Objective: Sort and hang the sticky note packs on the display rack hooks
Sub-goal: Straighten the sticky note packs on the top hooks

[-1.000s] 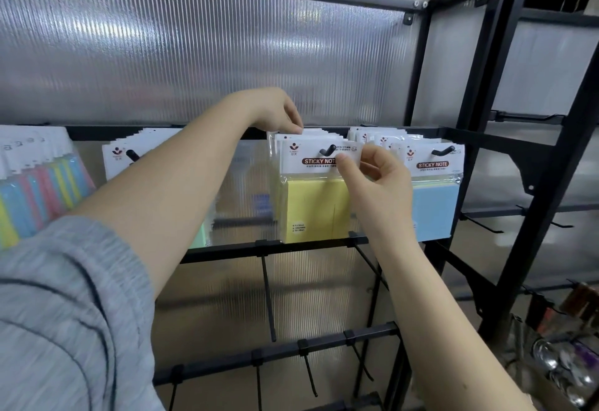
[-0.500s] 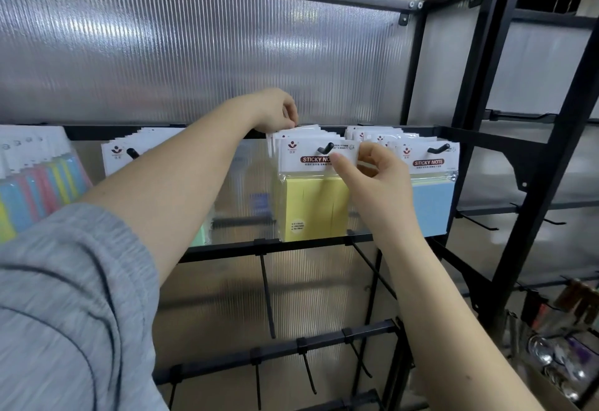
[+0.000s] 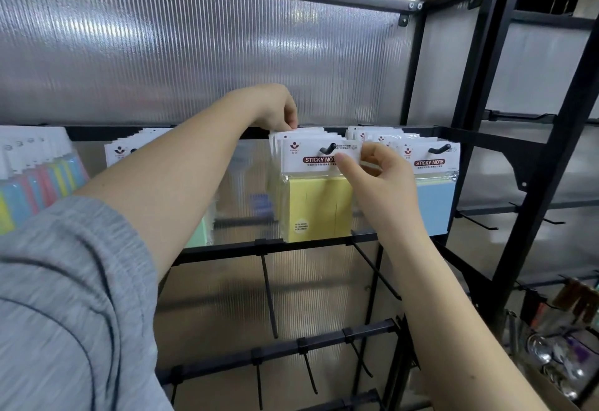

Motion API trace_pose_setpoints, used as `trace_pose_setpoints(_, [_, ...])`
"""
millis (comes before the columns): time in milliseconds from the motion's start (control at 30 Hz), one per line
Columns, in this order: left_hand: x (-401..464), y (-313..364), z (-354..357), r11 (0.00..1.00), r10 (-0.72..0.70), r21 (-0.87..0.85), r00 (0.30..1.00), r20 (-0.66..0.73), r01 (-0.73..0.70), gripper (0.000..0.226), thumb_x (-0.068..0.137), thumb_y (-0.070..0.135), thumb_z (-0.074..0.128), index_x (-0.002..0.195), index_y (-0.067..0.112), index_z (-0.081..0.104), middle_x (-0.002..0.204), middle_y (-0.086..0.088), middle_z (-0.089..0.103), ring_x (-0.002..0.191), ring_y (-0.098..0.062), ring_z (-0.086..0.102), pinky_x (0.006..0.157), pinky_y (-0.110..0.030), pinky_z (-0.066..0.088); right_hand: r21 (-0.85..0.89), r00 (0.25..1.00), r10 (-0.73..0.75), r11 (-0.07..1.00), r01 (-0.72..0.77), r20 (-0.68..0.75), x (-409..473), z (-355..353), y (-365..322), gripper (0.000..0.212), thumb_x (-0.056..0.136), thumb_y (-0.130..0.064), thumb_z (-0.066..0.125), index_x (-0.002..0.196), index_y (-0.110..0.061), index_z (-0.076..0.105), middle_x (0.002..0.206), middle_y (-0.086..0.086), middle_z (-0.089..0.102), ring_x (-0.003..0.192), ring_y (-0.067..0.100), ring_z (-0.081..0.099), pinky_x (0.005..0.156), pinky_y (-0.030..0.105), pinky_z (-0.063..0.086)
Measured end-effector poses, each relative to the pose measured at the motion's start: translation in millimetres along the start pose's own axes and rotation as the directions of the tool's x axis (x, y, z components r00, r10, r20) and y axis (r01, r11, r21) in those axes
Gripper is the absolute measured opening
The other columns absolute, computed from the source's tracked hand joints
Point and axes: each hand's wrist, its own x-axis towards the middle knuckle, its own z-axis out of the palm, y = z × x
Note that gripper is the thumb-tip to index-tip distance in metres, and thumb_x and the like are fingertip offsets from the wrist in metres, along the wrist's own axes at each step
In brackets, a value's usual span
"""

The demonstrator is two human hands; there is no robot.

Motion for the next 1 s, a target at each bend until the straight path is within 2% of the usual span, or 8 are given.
trace_pose_setpoints(133, [-1, 0, -4, 0.999, 0.039, 0.004, 0.998, 0.052, -0.040, 0.005, 0.090, 0.015, 0.061, 0.093, 0.016, 0.065, 0.086, 0.007, 0.058, 0.084, -0.012, 0.051, 0.073, -0.025, 0.038, -0.002, 0.999, 0.027, 1.000, -0.027, -0.039, -2, 3, 1, 0.009, 0.086, -0.022, 0.067, 0.088, -0.014, 0.067, 0.077, -0.013, 0.067, 0.070, -0.005, 0.058, 0.067, 0.031, 0.052])
trace_pose_setpoints(267, [2, -2, 2, 1.000, -0.012, 0.005, 1.000, 0.015, 0.012, 0.012, 0.090, 0.017, 0.061, 0.100, 0.014, 0.067, 0.098, 0.003, 0.058, 0.092, -0.014, 0.052, 0.076, -0.027, 0.039, 0.027, 0.996, 0.044, 0.999, -0.042, -0.077, -4, 6, 1, 0.003, 0.086, -0.019, 0.068, 0.086, -0.016, 0.065, 0.081, -0.013, 0.066, 0.078, 0.000, 0.060, 0.073, 0.016, 0.049])
trace_pose_setpoints(367, [3, -3, 4, 1.000, -0.027, -0.015, 1.000, 0.014, 0.028, 0.012, 0.089, 0.017, 0.063, 0.099, 0.014, 0.067, 0.098, 0.001, 0.058, 0.092, -0.016, 0.052, 0.076, -0.028, 0.039, 0.015, 0.995, 0.044, 0.999, -0.043, -0.088, -5, 7, 1, 0.009, 0.086, -0.019, 0.068, 0.079, -0.021, 0.063, 0.074, -0.017, 0.062, 0.071, -0.007, 0.058, 0.068, 0.007, 0.045])
trace_pose_setpoints(533, [1, 0, 0, 1.000, 0.017, 0.022, 0.999, 0.033, -0.018, 0.008, 0.089, 0.016, 0.063, 0.096, 0.015, 0.066, 0.090, 0.004, 0.056, 0.087, -0.014, 0.050, 0.073, -0.027, 0.037, -0.002, 0.988, 0.037, 0.999, -0.038, -0.150, -6, 11, 2, 0.022, 0.085, -0.020, 0.068, 0.093, 0.000, 0.063, 0.099, 0.013, 0.065, 0.090, 0.015, 0.059, 0.067, 0.007, 0.042])
trace_pose_setpoints(600, [-1, 3, -2, 0.999, 0.034, 0.040, 0.999, 0.043, -0.035, 0.008, 0.089, 0.016, 0.063, 0.096, 0.015, 0.066, 0.090, 0.003, 0.056, 0.087, -0.014, 0.050, 0.073, -0.026, 0.037, -0.003, 0.984, 0.046, 0.999, -0.047, -0.171, -7, 13, 2, 0.017, 0.085, -0.021, 0.068, 0.091, -0.005, 0.063, 0.097, 0.009, 0.066, 0.092, 0.016, 0.060, 0.069, 0.006, 0.042])
trace_pose_setpoints(700, [-5, 7, -3, 0.998, 0.030, 0.046, 1.000, 0.008, -0.030, 0.008, 0.089, 0.013, 0.062, 0.095, 0.016, 0.066, 0.098, 0.001, 0.058, 0.092, -0.017, 0.052, 0.076, -0.028, 0.039, 0.007, 0.976, 0.067, 0.998, -0.067, -0.209, -9, 18, -1, 0.018, 0.085, -0.024, 0.068, 0.102, -0.020, 0.061, 0.094, -0.012, 0.063, 0.092, 0.005, 0.059, 0.073, 0.006, 0.043])
trace_pose_setpoints(867, [-19, 11, -8, 0.999, 0.003, -0.033, 0.998, -0.062, -0.005, 0.016, 0.088, 0.009, 0.060, 0.097, 0.017, 0.070, 0.107, -0.002, 0.064, 0.101, -0.020, 0.058, 0.077, -0.029, 0.041, 0.010, 0.952, 0.068, 0.998, -0.068, -0.297, -17, 24, -1, 0.029, 0.083, -0.022, 0.071, 0.108, -0.021, 0.058, 0.103, -0.007, 0.061, 0.097, 0.007, 0.059, 0.085, 0.021, 0.047])
trace_pose_setpoints(1000, [-44, 13, -17, 0.999, -0.016, -0.029, 0.994, -0.104, 0.013, 0.016, 0.090, 0.011, 0.059, 0.102, 0.014, 0.070, 0.109, -0.003, 0.064, 0.102, -0.021, 0.058, 0.076, -0.029, 0.039, -0.035, 0.932, 0.035, 0.998, -0.051, -0.360, -28, 25, -1, 0.030, 0.083, -0.022, 0.070, 0.107, -0.026, 0.051, 0.105, -0.008, 0.057, 0.098, 0.008, 0.054, 0.082, 0.017, 0.041])
